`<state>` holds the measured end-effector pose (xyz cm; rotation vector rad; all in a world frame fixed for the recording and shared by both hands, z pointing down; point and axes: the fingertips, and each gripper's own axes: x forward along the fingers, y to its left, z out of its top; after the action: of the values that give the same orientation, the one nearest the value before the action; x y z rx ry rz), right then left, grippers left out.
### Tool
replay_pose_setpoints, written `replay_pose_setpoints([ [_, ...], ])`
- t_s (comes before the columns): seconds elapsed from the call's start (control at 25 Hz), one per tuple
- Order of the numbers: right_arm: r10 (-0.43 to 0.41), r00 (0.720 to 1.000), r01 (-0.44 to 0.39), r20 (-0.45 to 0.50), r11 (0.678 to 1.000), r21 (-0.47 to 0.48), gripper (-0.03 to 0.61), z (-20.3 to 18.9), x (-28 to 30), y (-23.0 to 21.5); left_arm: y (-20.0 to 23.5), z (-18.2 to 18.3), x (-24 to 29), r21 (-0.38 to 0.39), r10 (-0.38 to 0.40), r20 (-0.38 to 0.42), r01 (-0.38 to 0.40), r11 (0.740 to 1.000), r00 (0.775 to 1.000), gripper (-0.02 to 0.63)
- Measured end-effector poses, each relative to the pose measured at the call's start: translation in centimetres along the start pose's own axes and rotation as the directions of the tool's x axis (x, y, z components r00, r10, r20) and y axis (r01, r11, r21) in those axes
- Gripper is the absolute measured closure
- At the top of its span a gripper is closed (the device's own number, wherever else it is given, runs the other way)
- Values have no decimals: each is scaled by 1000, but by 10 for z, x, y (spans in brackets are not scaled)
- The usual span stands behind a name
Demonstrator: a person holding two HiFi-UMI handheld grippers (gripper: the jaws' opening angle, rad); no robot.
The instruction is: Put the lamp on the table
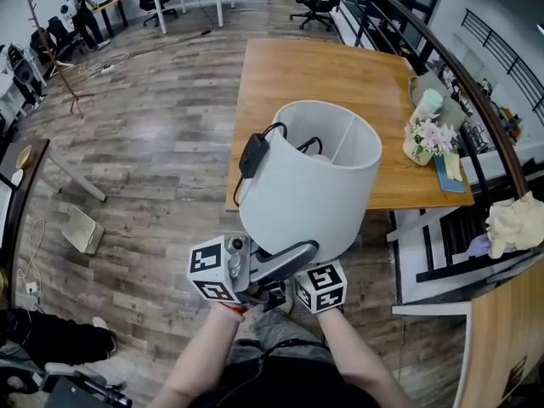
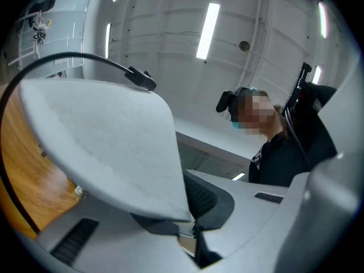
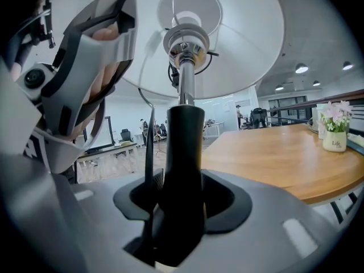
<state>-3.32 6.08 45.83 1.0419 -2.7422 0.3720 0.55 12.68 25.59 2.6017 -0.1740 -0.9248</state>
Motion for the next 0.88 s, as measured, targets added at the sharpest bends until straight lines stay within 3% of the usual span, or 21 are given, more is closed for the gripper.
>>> replay_pose_setpoints([
  [0.48, -11, 1000, 11, -24, 1000, -7, 364, 9, 45, -68, 80, 15, 18, -16, 8, 20, -7, 1000, 1000, 612],
  [0.88, -12, 1000, 13, -28, 999, 34, 364, 9, 72, -88, 117, 21, 20, -42, 12, -14, -13, 999, 1000, 612],
])
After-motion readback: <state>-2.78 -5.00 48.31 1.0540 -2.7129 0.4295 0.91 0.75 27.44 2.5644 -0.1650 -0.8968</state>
